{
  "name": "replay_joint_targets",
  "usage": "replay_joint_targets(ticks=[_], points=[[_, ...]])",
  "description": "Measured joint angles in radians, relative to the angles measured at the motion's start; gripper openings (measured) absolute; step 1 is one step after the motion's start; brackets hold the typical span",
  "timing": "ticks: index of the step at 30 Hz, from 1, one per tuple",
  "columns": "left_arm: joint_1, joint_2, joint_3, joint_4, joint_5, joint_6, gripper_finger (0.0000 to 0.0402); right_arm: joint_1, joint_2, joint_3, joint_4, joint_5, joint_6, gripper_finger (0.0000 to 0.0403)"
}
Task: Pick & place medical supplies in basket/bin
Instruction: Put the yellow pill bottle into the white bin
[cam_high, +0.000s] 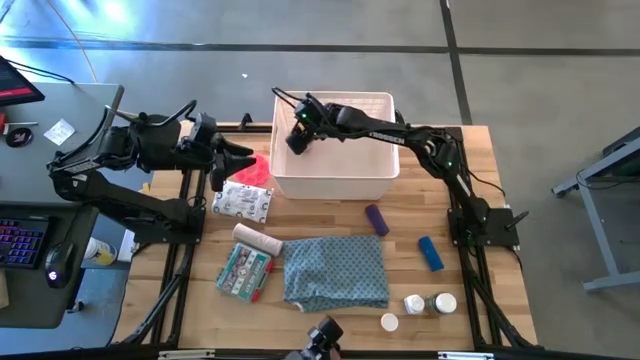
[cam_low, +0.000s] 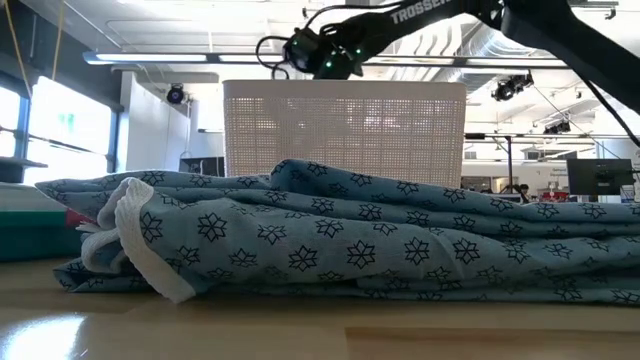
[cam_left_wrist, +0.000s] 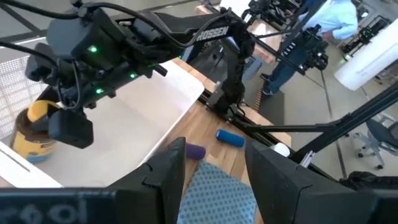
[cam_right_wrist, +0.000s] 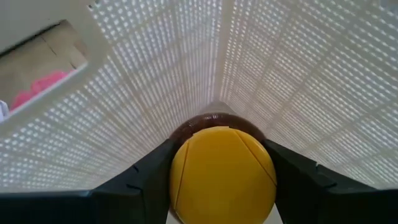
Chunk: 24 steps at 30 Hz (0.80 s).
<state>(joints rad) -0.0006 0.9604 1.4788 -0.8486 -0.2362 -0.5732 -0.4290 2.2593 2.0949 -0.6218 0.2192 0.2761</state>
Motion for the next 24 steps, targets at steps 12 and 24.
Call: replay_joint_targets(ticks=[12, 24], points=[[0.000, 0.000, 0.000, -0.026, -0.004, 0.000, 0.0200, -0.044, 0.000, 0.000, 0.073, -0.092, -0.024, 0.0236], [0.000, 0.000, 0.000, -0.024, -0.010, -0.005, 0.0200, -0.051, -0.008, 0.000, -0.012, -0.098, -0.034, 0.0283]])
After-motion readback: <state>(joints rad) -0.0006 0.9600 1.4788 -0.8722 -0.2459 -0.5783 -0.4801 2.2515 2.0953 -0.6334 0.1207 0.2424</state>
